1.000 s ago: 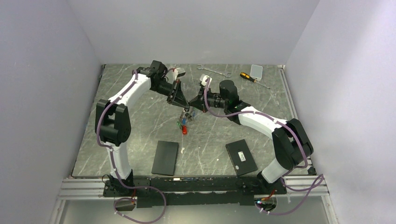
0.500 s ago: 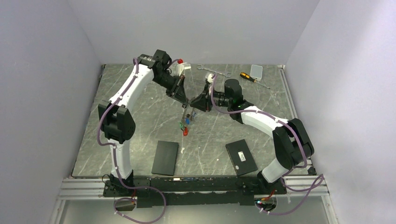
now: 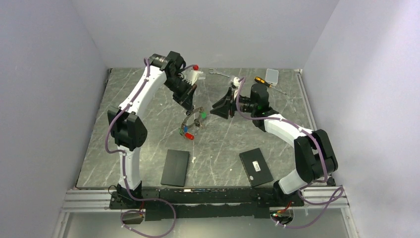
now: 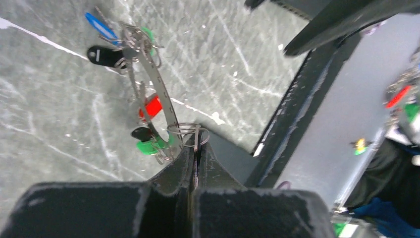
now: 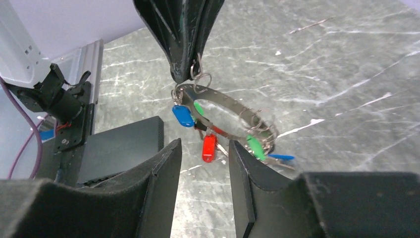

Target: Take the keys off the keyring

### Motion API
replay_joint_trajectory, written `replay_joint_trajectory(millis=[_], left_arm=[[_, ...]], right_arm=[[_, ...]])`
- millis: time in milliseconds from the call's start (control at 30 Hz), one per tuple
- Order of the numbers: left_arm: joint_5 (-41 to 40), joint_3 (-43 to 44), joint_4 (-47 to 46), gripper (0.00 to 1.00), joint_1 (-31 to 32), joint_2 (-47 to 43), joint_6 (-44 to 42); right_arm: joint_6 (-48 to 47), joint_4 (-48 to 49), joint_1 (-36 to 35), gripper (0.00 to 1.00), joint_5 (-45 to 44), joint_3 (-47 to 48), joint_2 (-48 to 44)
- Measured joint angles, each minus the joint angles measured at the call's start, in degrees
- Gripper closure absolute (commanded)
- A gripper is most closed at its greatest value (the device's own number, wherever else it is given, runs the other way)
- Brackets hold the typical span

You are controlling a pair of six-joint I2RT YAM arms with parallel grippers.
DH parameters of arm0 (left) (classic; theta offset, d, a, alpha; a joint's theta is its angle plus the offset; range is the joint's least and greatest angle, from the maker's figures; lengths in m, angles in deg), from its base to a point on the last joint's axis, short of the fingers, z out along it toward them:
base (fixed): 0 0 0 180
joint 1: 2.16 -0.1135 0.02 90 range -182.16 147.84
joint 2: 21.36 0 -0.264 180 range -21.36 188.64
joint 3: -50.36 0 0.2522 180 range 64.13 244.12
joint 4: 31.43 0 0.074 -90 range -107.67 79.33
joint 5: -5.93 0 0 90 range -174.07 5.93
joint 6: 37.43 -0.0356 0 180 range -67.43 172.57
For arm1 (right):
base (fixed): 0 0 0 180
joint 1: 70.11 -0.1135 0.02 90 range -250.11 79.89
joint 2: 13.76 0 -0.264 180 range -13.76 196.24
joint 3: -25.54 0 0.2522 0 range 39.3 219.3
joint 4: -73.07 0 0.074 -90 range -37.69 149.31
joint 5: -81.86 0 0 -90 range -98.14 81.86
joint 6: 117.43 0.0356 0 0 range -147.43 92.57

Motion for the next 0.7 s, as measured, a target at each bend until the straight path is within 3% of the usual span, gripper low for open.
replay_joint_trajectory(millis=[300,700], left_arm=[[-9.40,-4.83,-3.41,1.00,4.98,-3.91,-10.88],[-10.69,-12.72,-9.55,1.00,5.77,-13.64,-23.17]], right_arm=[[-2.43,0.02,2.91,0.55,2.84,0.00,-1.25],[-6.51,-0.28,3.23,0.55,4.98,-0.72,-1.79]])
